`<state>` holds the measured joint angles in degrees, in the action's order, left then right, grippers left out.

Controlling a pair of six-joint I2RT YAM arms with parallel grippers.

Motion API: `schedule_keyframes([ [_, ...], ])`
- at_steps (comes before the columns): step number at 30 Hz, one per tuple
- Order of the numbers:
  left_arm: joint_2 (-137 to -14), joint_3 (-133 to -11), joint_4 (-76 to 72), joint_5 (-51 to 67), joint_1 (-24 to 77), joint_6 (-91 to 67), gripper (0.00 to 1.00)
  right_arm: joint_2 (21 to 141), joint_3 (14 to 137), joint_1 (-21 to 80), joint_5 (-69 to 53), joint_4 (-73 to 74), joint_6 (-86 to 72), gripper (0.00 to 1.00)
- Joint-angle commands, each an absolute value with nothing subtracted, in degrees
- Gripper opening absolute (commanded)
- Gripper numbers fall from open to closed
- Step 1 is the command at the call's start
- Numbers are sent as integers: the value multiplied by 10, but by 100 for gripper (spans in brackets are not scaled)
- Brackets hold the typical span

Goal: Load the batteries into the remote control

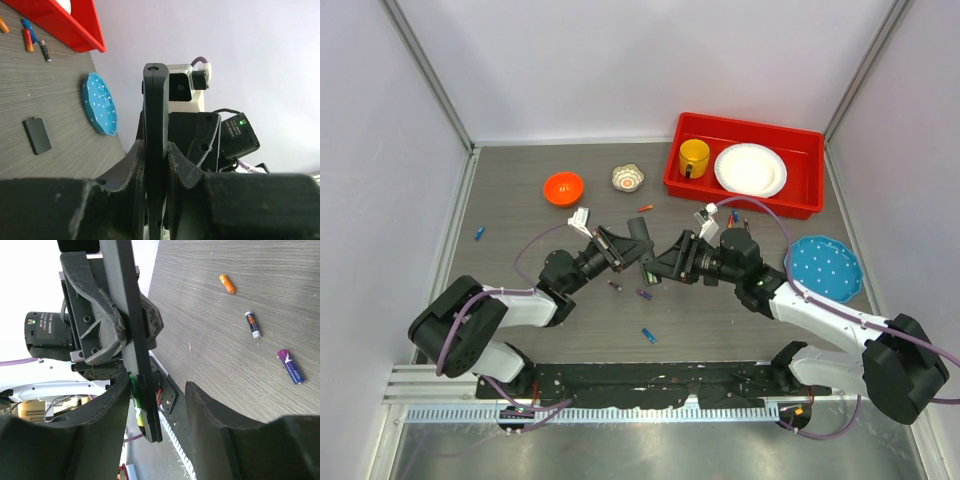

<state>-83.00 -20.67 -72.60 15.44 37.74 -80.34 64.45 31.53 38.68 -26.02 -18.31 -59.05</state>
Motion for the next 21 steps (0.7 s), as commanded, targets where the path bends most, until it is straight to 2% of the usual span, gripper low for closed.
schedule_keyframes([
  [1,-807,-216,-886,144,377,-794,0,626,327,392,-251,-177,-594,57],
  [6,-807,-208,-886,140,377,-788,0,599,360,390,-242,-130,-570,65],
  [11,-807,-209,-886,142,377,-790,0,586,365,388,-262,-110,-550,66],
  [18,-802,-211,-886,146,377,-795,0,595,351,388,-287,-104,-527,52],
  [21,-801,-214,-886,147,377,-796,0,599,345,388,-298,-111,-526,49],
])
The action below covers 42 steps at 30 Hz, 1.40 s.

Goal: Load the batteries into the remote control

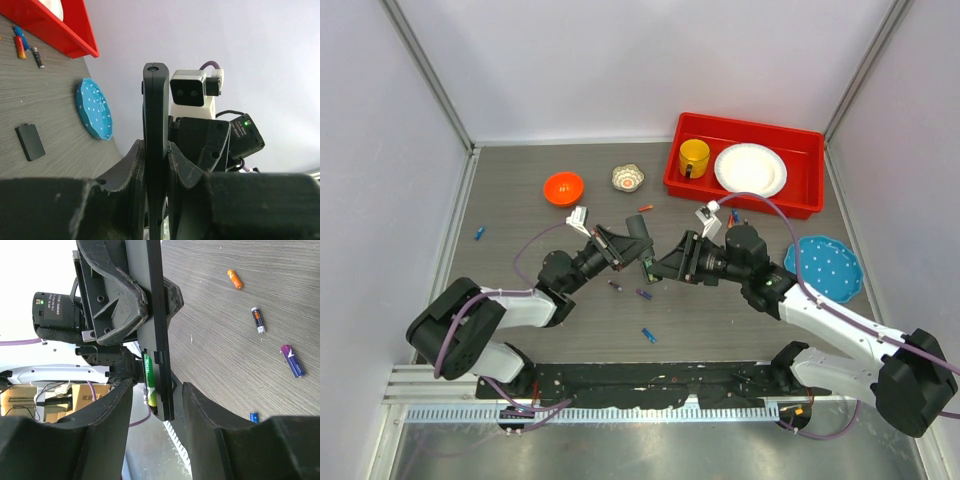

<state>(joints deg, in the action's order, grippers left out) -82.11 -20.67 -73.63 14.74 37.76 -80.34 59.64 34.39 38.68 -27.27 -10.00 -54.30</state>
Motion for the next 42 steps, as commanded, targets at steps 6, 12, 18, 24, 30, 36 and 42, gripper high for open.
schedule_keyframes([
  [6,-802,-216,-886,146,377,-798,0,605,343,388,-309,-113,-521,48],
  [12,-800,-221,-886,146,377,-800,0,607,329,388,-304,-121,-526,42],
  [18,-802,-221,-886,146,377,-801,0,619,327,388,-299,-133,-533,36],
  [24,-803,-222,-886,145,377,-800,0,631,335,392,-291,-133,-537,30],
  [30,-803,-220,-886,141,377,-795,0,620,347,392,-285,-113,-533,39],
  [36,-803,-207,-886,136,376,-786,0,577,396,386,-251,21,-469,66],
  [42,-811,-201,-886,134,374,-782,0,538,508,383,-157,240,-316,69],
])
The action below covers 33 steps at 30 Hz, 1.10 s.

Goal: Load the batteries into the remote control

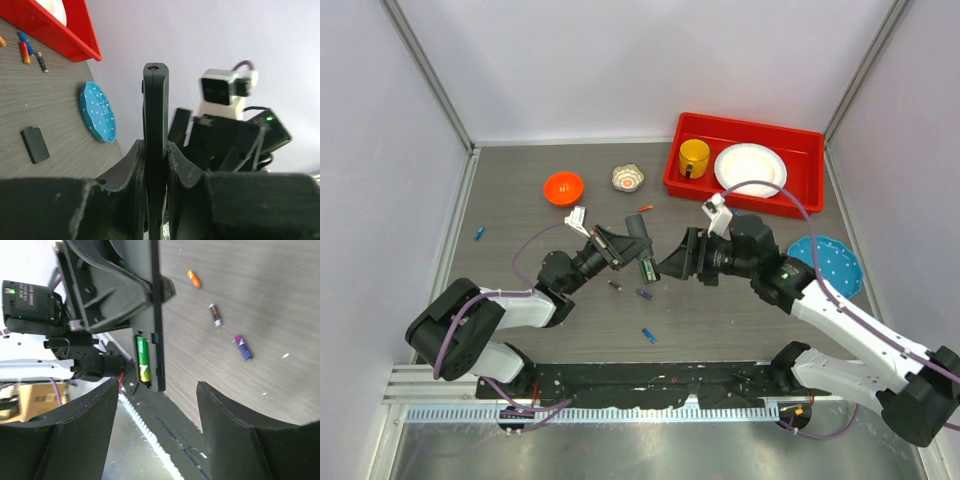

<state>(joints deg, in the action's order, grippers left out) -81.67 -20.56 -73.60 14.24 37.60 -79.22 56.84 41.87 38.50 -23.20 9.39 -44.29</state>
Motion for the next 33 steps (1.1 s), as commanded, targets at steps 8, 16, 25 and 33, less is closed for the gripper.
schedule_keyframes([
  [8,-826,-243,-741,142,375,-776,0,620,674,538,128,398,-223,69],
  [16,-763,-283,-513,93,380,-730,0,685,715,618,257,395,-228,66],
  [25,-758,-286,-460,75,380,-739,0,713,722,635,272,358,-228,65],
  [33,-760,-283,-481,80,381,-751,0,765,736,649,239,338,-229,63],
])
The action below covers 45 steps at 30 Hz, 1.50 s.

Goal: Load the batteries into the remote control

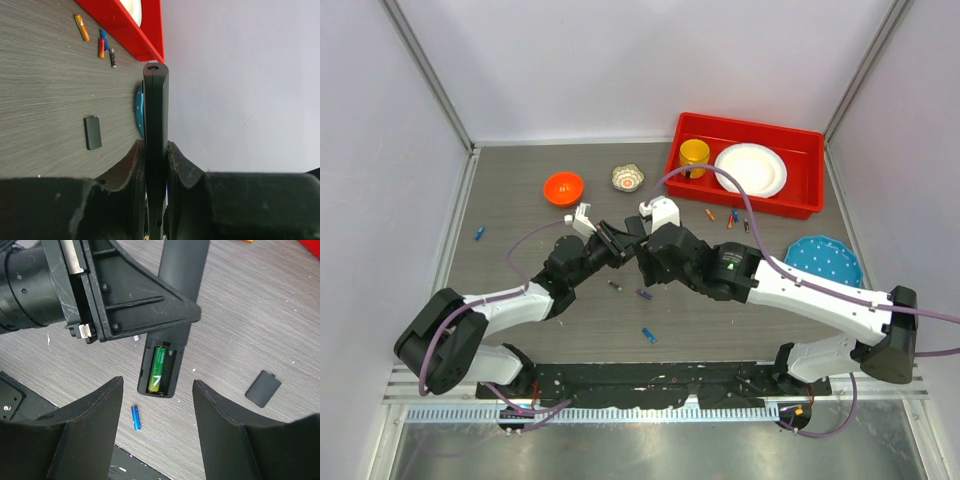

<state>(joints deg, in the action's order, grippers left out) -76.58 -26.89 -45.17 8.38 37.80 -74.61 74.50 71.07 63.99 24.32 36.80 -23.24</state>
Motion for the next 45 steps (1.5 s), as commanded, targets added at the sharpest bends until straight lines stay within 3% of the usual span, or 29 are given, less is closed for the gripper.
schedule_keyframes([
  [1,-760,-283,-487,81,381,-751,0,769,738,651,237,337,-229,63],
  [45,-757,-258,-540,81,381,-769,0,818,718,657,250,301,-237,33],
])
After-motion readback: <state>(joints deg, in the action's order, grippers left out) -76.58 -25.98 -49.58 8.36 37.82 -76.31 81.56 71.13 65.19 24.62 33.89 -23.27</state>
